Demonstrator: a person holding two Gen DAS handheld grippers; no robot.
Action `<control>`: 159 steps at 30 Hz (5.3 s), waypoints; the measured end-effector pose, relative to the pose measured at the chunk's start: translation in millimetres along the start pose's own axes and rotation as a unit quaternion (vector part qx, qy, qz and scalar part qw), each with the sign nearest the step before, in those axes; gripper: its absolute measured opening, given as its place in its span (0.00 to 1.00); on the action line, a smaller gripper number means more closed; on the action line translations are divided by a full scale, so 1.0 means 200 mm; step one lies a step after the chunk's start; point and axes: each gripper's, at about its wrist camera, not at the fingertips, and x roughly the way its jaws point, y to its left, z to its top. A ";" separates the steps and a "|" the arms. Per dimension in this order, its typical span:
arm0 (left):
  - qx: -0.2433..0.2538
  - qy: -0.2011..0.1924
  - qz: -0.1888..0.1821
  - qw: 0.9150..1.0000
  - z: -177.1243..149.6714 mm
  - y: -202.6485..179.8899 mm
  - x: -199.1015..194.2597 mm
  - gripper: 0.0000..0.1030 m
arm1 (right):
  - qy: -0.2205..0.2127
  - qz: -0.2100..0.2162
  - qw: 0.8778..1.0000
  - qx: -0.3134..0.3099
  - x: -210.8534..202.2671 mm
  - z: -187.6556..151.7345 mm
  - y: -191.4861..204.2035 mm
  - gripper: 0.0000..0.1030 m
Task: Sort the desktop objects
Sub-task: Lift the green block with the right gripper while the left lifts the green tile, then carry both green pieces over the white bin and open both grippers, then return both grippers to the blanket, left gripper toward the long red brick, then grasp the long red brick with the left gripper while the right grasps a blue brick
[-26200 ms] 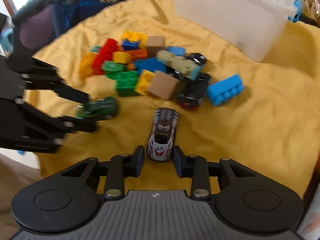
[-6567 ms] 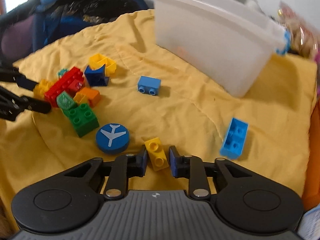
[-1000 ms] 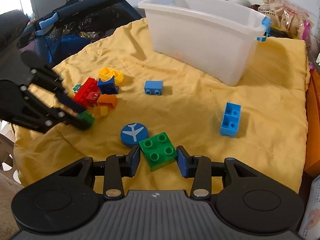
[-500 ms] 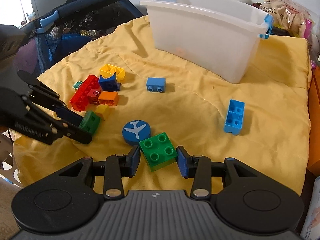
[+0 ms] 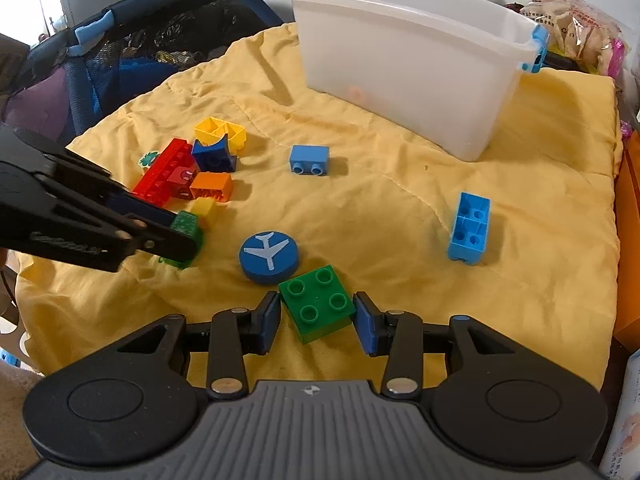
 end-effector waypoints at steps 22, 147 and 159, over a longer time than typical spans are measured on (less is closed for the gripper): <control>-0.047 0.004 0.039 0.998 -0.08 0.06 -0.05 0.43 | -0.003 0.000 1.000 -0.027 0.02 0.02 0.05 0.43; 0.028 0.006 0.079 0.996 -0.09 0.08 -0.06 0.26 | -0.028 -0.071 0.996 0.036 -0.04 0.10 -0.03 0.60; 0.034 0.015 0.073 0.997 -0.06 0.12 -0.02 0.27 | -0.012 -0.201 0.976 -0.080 0.16 0.19 -0.10 0.37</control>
